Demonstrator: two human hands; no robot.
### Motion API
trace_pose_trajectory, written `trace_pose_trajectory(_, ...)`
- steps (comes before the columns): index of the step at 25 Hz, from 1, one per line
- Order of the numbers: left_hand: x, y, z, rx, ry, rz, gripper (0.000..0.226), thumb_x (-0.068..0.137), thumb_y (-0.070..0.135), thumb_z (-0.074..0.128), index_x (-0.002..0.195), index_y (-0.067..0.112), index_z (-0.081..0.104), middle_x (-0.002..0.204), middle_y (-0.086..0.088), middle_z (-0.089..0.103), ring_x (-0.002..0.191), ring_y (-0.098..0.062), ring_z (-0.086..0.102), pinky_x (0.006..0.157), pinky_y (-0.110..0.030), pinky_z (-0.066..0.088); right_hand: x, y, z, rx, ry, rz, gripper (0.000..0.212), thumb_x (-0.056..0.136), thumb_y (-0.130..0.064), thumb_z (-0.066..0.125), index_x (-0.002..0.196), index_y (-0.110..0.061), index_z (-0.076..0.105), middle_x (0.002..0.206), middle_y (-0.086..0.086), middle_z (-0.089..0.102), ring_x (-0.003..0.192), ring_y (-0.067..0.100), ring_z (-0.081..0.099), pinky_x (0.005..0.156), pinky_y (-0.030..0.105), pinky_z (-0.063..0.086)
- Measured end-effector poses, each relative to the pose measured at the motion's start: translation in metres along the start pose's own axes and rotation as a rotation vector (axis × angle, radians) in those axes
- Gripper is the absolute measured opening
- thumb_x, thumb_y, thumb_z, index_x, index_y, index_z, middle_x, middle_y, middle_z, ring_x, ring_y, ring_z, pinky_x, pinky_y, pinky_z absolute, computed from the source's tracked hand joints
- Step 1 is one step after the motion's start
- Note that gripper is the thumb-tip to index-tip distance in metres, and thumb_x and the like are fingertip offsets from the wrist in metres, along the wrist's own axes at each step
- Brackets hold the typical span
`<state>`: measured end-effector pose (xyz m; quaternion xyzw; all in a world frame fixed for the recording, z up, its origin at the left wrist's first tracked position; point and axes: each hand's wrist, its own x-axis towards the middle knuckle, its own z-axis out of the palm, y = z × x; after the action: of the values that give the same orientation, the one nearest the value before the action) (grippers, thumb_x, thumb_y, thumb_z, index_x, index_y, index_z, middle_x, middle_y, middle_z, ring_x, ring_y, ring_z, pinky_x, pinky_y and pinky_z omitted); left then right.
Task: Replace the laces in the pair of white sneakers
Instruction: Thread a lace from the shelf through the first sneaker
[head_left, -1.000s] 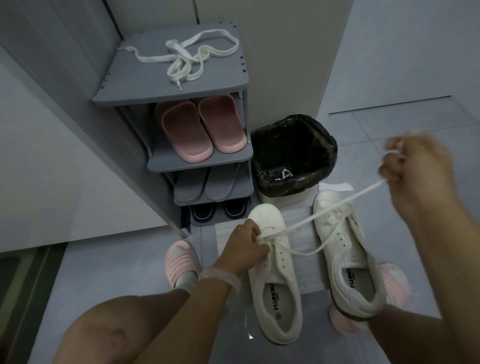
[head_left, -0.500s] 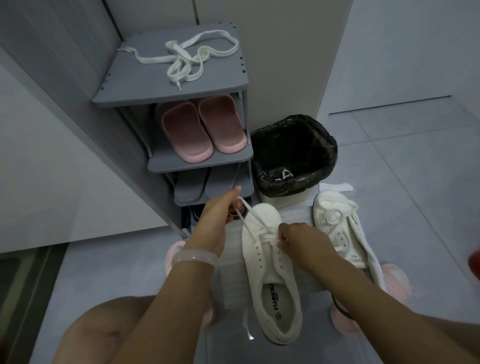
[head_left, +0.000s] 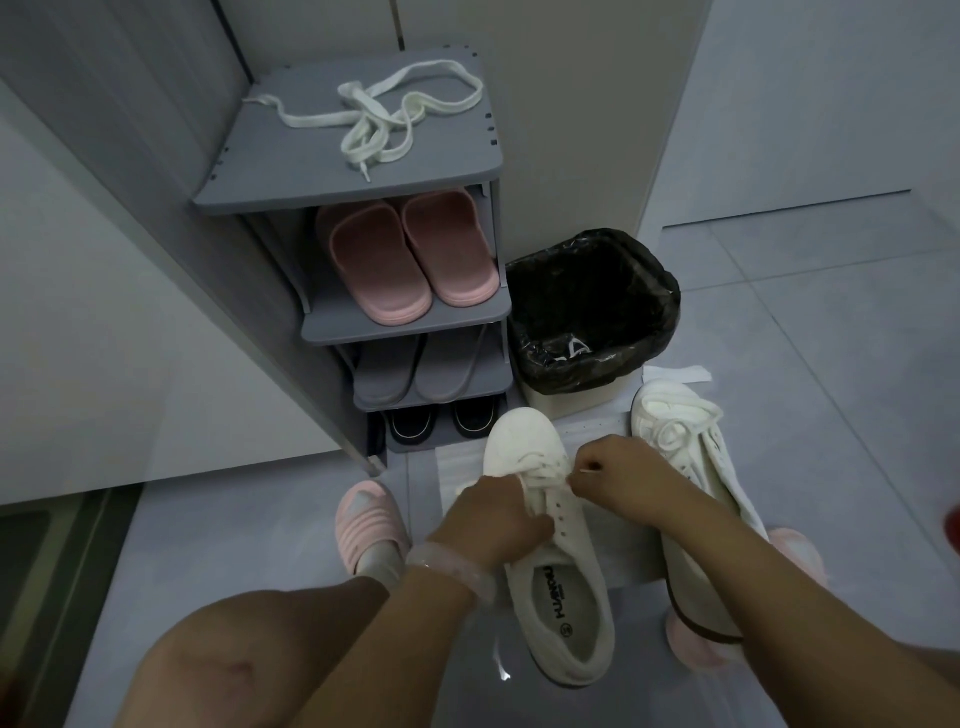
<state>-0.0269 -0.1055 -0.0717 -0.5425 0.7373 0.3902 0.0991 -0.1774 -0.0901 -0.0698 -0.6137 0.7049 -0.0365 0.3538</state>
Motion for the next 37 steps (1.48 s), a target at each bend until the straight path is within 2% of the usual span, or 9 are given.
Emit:
trace_pose_trajectory(3, 0.007, -0.009, 0.004, -0.01, 0.035, -0.023, 0.028, 0.081, 0.03, 0.058, 0.063, 0.016, 0.043, 0.067, 0.002, 0.049, 0.068, -0.015, 0.051, 0.054, -0.021, 0.037, -0.003, 0.007, -0.024, 0.085, 0.142, 0.183, 0.033, 0.083, -0.022, 0.057, 0.055, -0.016, 0.042, 0.063, -0.001, 0.044, 0.072, 0.018, 0.046, 0.056, 0.027, 0.032)
trace_pose_trajectory(7, 0.01, -0.014, 0.001, -0.018, 0.034, 0.0, 0.031, 0.08, 0.025, 0.059, 0.059, 0.015, 0.039, 0.063, 0.002, 0.045, 0.067, -0.018, 0.052, 0.057, -0.024, 0.04, -0.015, 0.029, -0.073, -0.003, 0.506, 0.439, 0.028, 0.081, -0.028, 0.059, 0.062, -0.009, 0.049, 0.074, 0.01, 0.053, 0.074, 0.027, 0.046, 0.065, 0.027, 0.034)
trace_pose_trajectory(12, 0.009, -0.014, 0.0, 0.053, 0.111, 0.045, 0.035, 0.08, 0.023, 0.058, 0.057, 0.016, 0.033, 0.062, 0.002, 0.037, 0.057, -0.011, 0.039, 0.052, -0.024, 0.032, -0.033, 0.058, -0.104, -0.008, 0.755, 0.55, 0.023, 0.083, -0.019, 0.059, 0.082, 0.003, 0.063, 0.07, 0.015, 0.051, 0.069, 0.031, 0.046, 0.062, 0.031, 0.036)
trace_pose_trajectory(15, 0.009, -0.014, 0.002, 0.125, 0.127, 0.121, 0.036, 0.082, 0.021, 0.056, 0.059, 0.018, 0.029, 0.066, 0.005, 0.032, 0.074, -0.017, 0.042, 0.062, -0.026, 0.033, -0.024, 0.045, -0.084, -0.074, 0.641, 0.377, 0.026, 0.087, -0.022, 0.057, 0.11, -0.011, 0.063, 0.111, 0.017, 0.058, 0.096, 0.037, 0.056, 0.08, 0.038, 0.044)
trace_pose_trajectory(20, 0.012, -0.016, 0.005, 0.142, 0.158, 0.145, 0.034, 0.084, 0.023, 0.054, 0.06, 0.019, 0.03, 0.069, 0.003, 0.037, 0.078, -0.019, 0.045, 0.065, -0.026, 0.033, 0.0, 0.007, 0.003, -0.206, 0.134, -0.026, 0.028, 0.091, -0.021, 0.049, 0.117, -0.016, 0.059, 0.118, 0.007, 0.06, 0.106, 0.024, 0.057, 0.087, 0.033, 0.046)
trace_pose_trajectory(23, 0.014, -0.017, 0.004, 0.01, 0.183, 0.125, 0.021, 0.088, 0.032, 0.053, 0.078, 0.014, 0.048, 0.085, -0.003, 0.052, 0.081, -0.019, 0.051, 0.068, -0.027, 0.038, 0.005, 0.01, 0.019, -0.272, 0.127, 0.012, 0.022, 0.094, -0.023, 0.044, 0.11, -0.012, 0.052, 0.108, 0.008, 0.061, 0.099, 0.026, 0.059, 0.075, 0.032, 0.044)
trace_pose_trajectory(26, 0.021, -0.019, 0.006, -0.051, 0.362, 0.127, 0.02, 0.091, 0.026, 0.051, 0.105, 0.012, 0.054, 0.1, -0.005, 0.058, 0.094, -0.021, 0.055, 0.076, -0.028, 0.042, 0.006, 0.015, 0.015, -0.268, 0.128, -0.079, 0.021, 0.094, -0.03, 0.045, 0.097, -0.013, 0.057, 0.097, 0.006, 0.063, 0.09, 0.023, 0.06, 0.069, 0.029, 0.042)
trace_pose_trajectory(33, 0.031, -0.018, 0.01, -0.057, 0.436, 0.158, 0.01, 0.091, 0.011, 0.048, 0.081, 0.012, 0.045, 0.089, -0.002, 0.043, 0.081, -0.014, 0.041, 0.067, -0.022, 0.029, 0.002, 0.017, 0.011, -0.223, 0.103, -0.139, 0.029, 0.095, -0.035, 0.045, 0.099, -0.012, 0.062, 0.098, 0.007, 0.066, 0.091, 0.023, 0.06, 0.074, 0.031, 0.047)
trace_pose_trajectory(37, 0.028, -0.015, 0.018, 0.088, 0.462, 0.107, 0.011, 0.09, 0.003, 0.04, 0.097, 0.004, 0.049, 0.106, -0.014, 0.05, 0.087, -0.03, 0.054, 0.068, -0.029, 0.034, 0.0, 0.016, 0.009, -0.243, 0.081, -0.11, 0.028, 0.096, -0.031, 0.043, 0.095, -0.01, 0.062, 0.098, 0.008, 0.065, 0.091, 0.023, 0.059, 0.07, 0.028, 0.042)
